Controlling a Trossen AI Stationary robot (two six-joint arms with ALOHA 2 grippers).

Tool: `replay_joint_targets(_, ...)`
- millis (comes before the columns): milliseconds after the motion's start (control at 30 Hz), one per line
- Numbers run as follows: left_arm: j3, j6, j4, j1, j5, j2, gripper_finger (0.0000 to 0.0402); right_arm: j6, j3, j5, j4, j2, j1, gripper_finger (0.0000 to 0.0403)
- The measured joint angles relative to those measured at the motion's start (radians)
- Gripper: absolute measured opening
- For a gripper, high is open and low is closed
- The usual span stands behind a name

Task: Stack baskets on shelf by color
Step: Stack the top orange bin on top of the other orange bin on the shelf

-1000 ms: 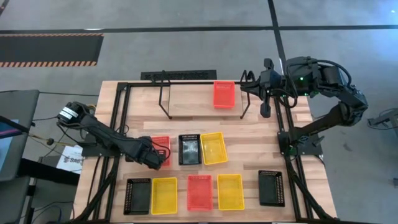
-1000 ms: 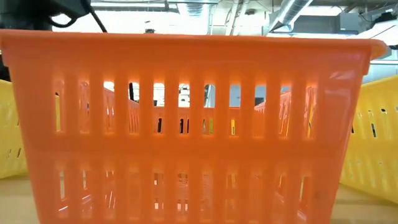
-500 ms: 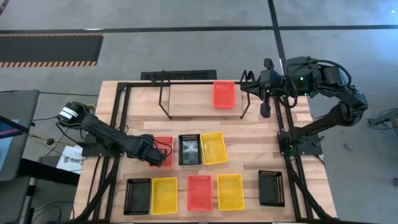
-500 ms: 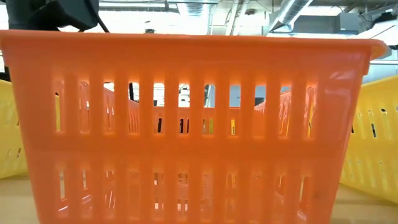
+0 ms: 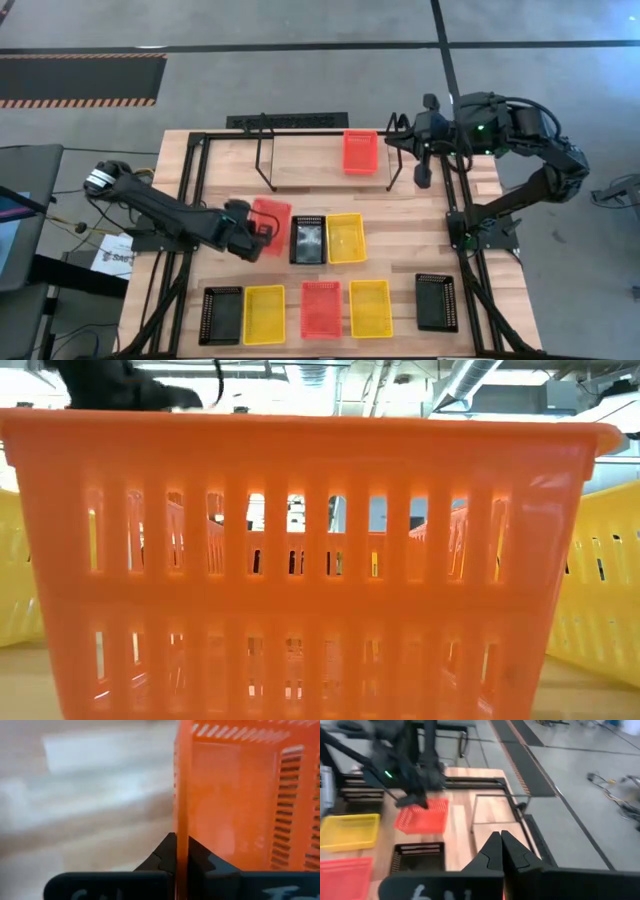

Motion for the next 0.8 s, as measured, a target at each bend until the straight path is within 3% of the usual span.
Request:
replay_joint_targets(167,0.136,0.024,-0.19,0.0,-0.21,-0.06,0.0,0.034,0.001,0.116,-0.004,0.04,0.002,0.0002)
replay_joint_targets(333,0.253,0.146,-0.253,0.035,-0.409,-0.075,0.0,0.037,0.001,0.209,0.004,0.113,0.029,0.0002)
replay_joint_targets(600,0.358,0.469,-0.204,0.166,-0.494,-0.075,0.0,0.1,0.0,0.539,0.003,0.249,0.154,0.0001)
replay_joint_targets(800,0.378,0.779,-0.011,0.271,-0.461,-0.074,0.0,0.324,0.0,0.725,-0.089,0.245,0.3,0.0001)
